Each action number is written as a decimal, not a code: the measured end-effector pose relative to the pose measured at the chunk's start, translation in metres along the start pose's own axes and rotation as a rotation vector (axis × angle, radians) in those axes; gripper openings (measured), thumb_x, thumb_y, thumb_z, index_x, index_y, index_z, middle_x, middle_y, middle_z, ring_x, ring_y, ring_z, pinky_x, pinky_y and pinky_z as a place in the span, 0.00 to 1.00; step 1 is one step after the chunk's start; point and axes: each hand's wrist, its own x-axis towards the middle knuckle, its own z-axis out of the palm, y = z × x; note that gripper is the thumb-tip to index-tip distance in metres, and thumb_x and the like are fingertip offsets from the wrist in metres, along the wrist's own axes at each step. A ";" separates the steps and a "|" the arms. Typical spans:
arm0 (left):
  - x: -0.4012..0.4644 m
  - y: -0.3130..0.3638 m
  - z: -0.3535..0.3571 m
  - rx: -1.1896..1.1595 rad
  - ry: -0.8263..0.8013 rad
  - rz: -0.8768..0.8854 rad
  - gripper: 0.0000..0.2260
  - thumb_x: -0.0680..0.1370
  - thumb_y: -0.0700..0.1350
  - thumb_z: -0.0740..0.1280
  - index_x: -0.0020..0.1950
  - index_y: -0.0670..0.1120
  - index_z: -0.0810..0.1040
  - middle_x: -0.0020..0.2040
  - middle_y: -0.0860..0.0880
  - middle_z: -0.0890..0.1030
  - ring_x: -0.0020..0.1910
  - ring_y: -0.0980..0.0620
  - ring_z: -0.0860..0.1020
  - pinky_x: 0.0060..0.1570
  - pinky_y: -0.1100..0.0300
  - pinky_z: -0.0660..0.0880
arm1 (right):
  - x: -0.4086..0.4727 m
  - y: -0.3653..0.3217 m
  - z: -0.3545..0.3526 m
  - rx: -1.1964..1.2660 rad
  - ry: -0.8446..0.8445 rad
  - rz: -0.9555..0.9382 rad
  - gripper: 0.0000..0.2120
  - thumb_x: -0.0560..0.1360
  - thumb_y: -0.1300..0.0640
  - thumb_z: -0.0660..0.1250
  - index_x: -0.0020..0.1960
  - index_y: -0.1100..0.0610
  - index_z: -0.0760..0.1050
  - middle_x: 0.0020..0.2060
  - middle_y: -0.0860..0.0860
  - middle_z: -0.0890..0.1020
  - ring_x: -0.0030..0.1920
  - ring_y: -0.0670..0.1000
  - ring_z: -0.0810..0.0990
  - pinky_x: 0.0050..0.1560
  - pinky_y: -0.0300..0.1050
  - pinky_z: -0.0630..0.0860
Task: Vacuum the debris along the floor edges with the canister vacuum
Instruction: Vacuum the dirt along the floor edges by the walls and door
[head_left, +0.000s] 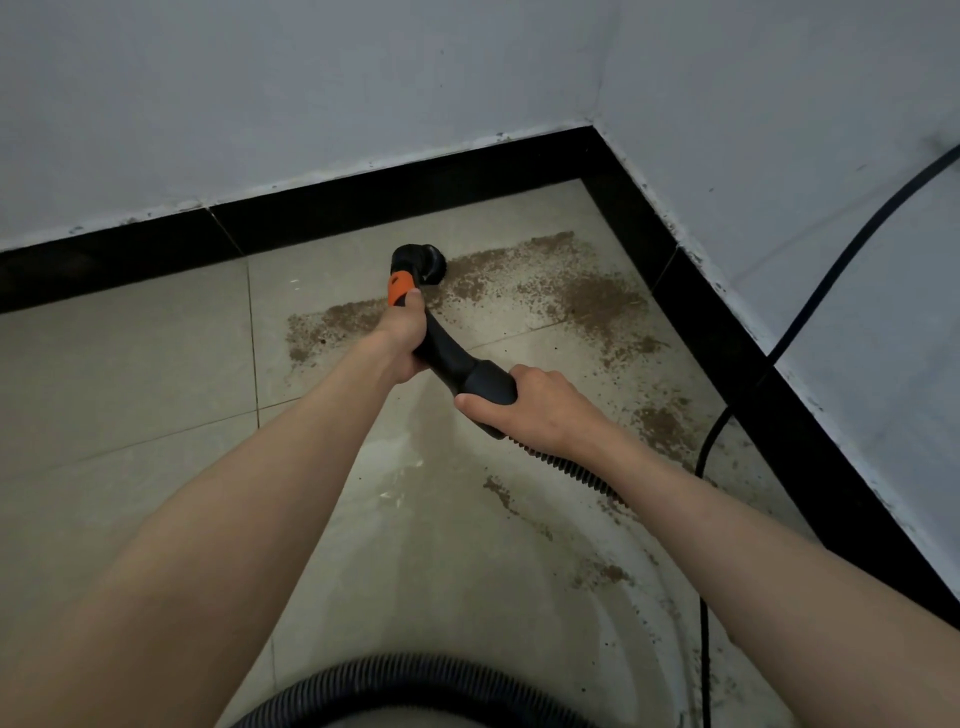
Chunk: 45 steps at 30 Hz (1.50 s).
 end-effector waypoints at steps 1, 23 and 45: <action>0.001 0.000 0.003 0.000 -0.008 -0.003 0.23 0.82 0.54 0.55 0.72 0.40 0.62 0.60 0.42 0.74 0.53 0.45 0.74 0.51 0.51 0.72 | 0.000 0.002 -0.002 0.005 0.002 0.003 0.28 0.71 0.31 0.64 0.51 0.56 0.72 0.42 0.52 0.79 0.41 0.53 0.80 0.43 0.51 0.78; 0.008 0.006 0.064 0.094 -0.041 0.016 0.22 0.83 0.53 0.53 0.71 0.39 0.63 0.59 0.42 0.74 0.51 0.45 0.75 0.49 0.52 0.73 | 0.007 0.040 -0.027 0.078 0.046 0.059 0.26 0.70 0.31 0.65 0.47 0.55 0.72 0.40 0.52 0.80 0.38 0.53 0.80 0.39 0.50 0.78; 0.023 0.016 0.149 0.283 -0.124 0.097 0.21 0.83 0.55 0.51 0.68 0.41 0.66 0.56 0.42 0.75 0.51 0.45 0.75 0.49 0.52 0.74 | 0.013 0.086 -0.057 0.246 0.148 0.198 0.25 0.71 0.32 0.66 0.47 0.55 0.72 0.41 0.54 0.80 0.37 0.55 0.81 0.39 0.51 0.79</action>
